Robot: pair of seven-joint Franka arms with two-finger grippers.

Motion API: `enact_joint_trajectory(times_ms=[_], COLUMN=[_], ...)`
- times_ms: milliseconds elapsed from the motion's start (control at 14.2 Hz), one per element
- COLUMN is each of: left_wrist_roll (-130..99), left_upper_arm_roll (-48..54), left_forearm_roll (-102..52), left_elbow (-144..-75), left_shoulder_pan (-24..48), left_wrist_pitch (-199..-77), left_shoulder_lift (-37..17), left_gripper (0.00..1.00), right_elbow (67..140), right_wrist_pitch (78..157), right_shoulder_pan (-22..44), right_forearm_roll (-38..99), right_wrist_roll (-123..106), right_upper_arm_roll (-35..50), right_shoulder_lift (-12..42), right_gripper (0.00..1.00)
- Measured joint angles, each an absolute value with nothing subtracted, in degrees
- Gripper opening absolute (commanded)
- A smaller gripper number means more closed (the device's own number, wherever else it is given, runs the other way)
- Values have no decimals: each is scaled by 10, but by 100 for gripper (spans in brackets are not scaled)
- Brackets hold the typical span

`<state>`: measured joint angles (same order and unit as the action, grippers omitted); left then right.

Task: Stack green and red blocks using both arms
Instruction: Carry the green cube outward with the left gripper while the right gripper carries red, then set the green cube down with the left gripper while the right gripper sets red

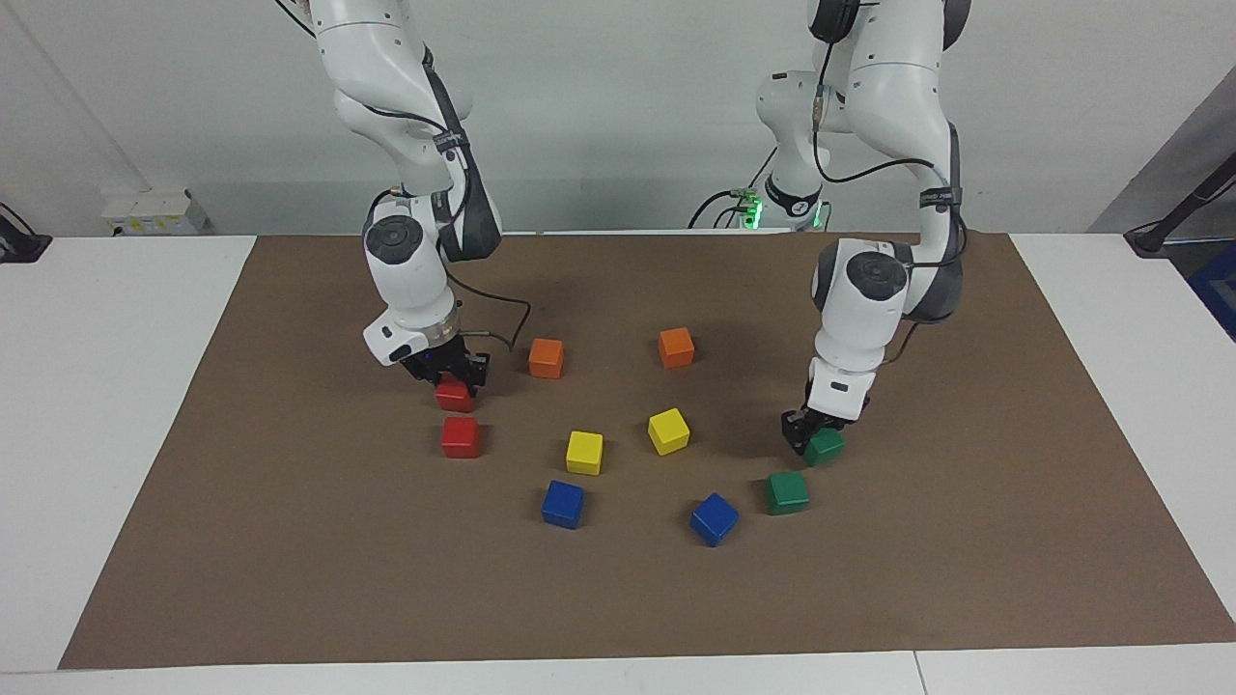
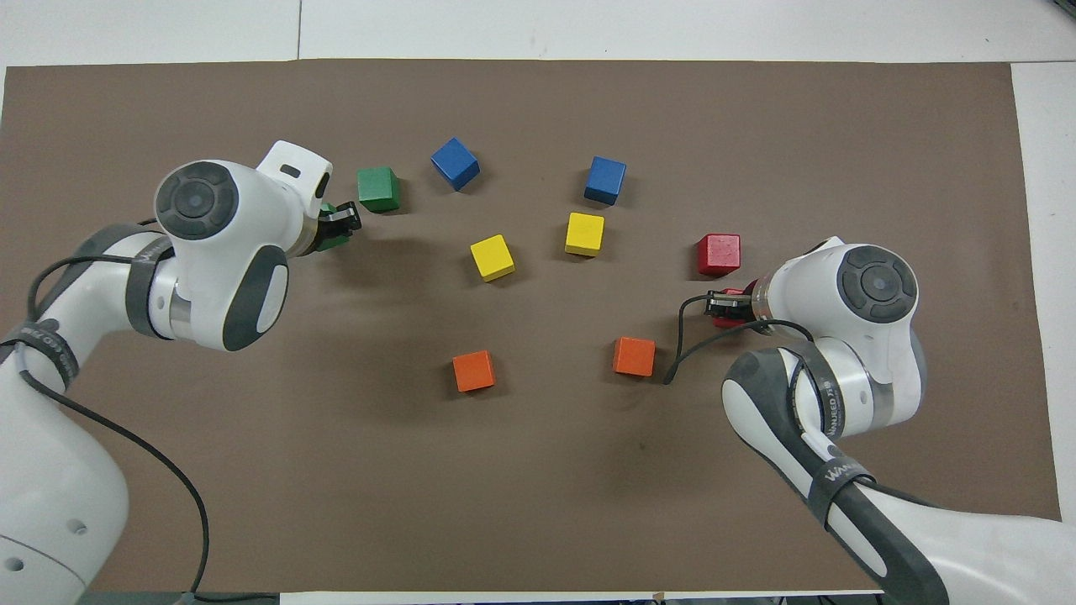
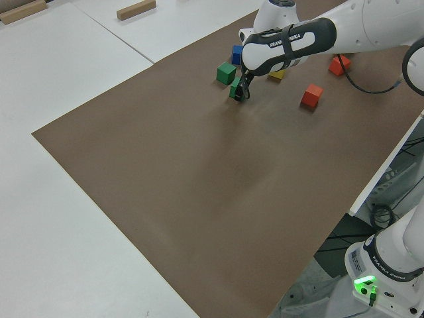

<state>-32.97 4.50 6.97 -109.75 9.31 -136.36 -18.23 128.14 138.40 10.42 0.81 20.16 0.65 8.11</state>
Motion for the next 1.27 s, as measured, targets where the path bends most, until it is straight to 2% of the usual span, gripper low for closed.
enact_joint_trajectory(times_ms=[351, 492, 703, 1054, 1265], left_wrist_roll=[-118, -14, 91, 137, 139], left_upper_arm_roll=[44, 43, 43, 44, 45], left_forearm_roll=[58, 44, 31, 31, 29], left_elbow=[-1084, -1087, -1106, -1137, -1137], left_shoulder_pan=[-19, -74, -132, -155, -156], left_wrist_pitch=[-1276, -1275, -1296, -1394, -1408], left_shoulder_lift=[-126, -124, -126, -178, -194], left_gripper=[0, 0, 0, 0, 0], right_elbow=[1124, 1104, 1104, 1125, 1143], right_wrist_pitch=[1208, 1214, 1251, 1319, 1321], right_shoulder_pan=[-26, -66, -77, -92, -94], right_forearm_roll=[8, 8, 8, 8, 8], right_wrist_roll=[-2, -57, -69, -106, -117], right_upper_arm_roll=[1, -1, 0, 0, 0], right_shoulder_lift=[83, 92, 120, 159, 160], right_gripper=[16, 16, 17, 23, 24])
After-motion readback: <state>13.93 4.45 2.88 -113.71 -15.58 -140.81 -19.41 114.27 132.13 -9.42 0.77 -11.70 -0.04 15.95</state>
